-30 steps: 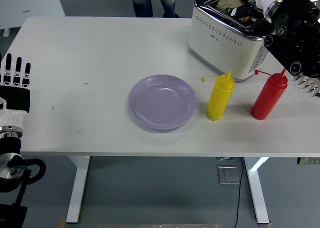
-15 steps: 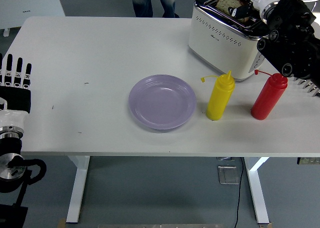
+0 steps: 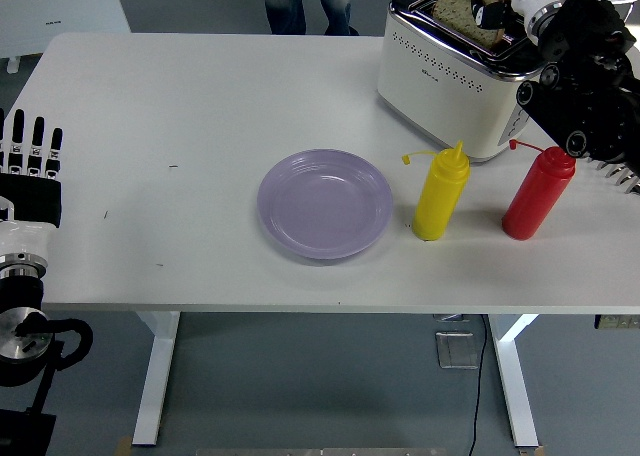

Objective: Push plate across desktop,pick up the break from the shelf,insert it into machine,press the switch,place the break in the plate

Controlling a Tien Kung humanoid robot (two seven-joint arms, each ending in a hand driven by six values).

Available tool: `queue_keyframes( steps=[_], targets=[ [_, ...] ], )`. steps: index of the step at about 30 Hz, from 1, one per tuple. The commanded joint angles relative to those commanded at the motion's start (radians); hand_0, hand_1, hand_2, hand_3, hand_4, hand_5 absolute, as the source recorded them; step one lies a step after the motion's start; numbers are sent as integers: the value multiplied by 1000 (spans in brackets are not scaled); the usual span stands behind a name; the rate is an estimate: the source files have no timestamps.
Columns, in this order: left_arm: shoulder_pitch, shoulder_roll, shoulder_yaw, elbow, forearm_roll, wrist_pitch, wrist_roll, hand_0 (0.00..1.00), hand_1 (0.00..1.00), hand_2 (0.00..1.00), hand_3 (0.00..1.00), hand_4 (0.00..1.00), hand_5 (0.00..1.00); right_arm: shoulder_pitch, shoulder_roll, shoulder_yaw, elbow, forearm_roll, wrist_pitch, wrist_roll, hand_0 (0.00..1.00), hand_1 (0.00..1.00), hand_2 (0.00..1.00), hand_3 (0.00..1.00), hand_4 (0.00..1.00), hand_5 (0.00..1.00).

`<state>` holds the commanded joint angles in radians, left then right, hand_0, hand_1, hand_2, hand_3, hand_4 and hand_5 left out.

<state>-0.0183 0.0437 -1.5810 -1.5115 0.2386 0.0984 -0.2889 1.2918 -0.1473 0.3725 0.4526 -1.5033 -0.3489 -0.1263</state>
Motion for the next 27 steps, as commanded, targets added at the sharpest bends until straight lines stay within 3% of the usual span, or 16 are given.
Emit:
queue_keyframes(
  steps=[2, 3, 8, 9, 14, 20, 27],
  targets=[
    [0, 1, -2, 0, 0, 0, 0, 885, 890, 880, 778, 544, 998, -2, -20, 41, 31, -35, -25, -3, 302, 330, 388, 503, 435, 2],
    [0, 1, -2, -1, 0, 0, 0, 884, 890, 880, 778, 544, 998, -2, -26, 57, 41, -49, -32, -4, 303, 316, 374, 495, 365, 2],
    [-1, 2, -3, -1, 0, 1, 0, 884, 890, 880, 778, 544, 998, -1, -64, 139, 128, -122, -96, -25, 303, 316, 374, 495, 365, 2],
    [-1, 2, -3, -1, 0, 1, 0, 884, 890, 880, 778, 544, 998, 0, -71, 153, 150, -135, -109, -32, 298, 312, 362, 487, 275, 2],
    [-2, 3, -2, -1, 0, 1, 0, 884, 890, 880, 778, 544, 998, -1, -112, 223, 288, -197, -136, -81, 298, 312, 362, 487, 275, 2],
    [-2, 3, -3, -2, 0, 1, 0, 885, 890, 880, 778, 544, 998, -3, -151, 261, 473, -229, -118, -120, 291, 307, 357, 482, 266, 2],
    [-3, 4, -4, -2, 0, 1, 0, 885, 889, 880, 778, 544, 998, -12, -195, 223, 693, -166, -35, -156, 275, 298, 349, 478, 293, 2]
  ],
)
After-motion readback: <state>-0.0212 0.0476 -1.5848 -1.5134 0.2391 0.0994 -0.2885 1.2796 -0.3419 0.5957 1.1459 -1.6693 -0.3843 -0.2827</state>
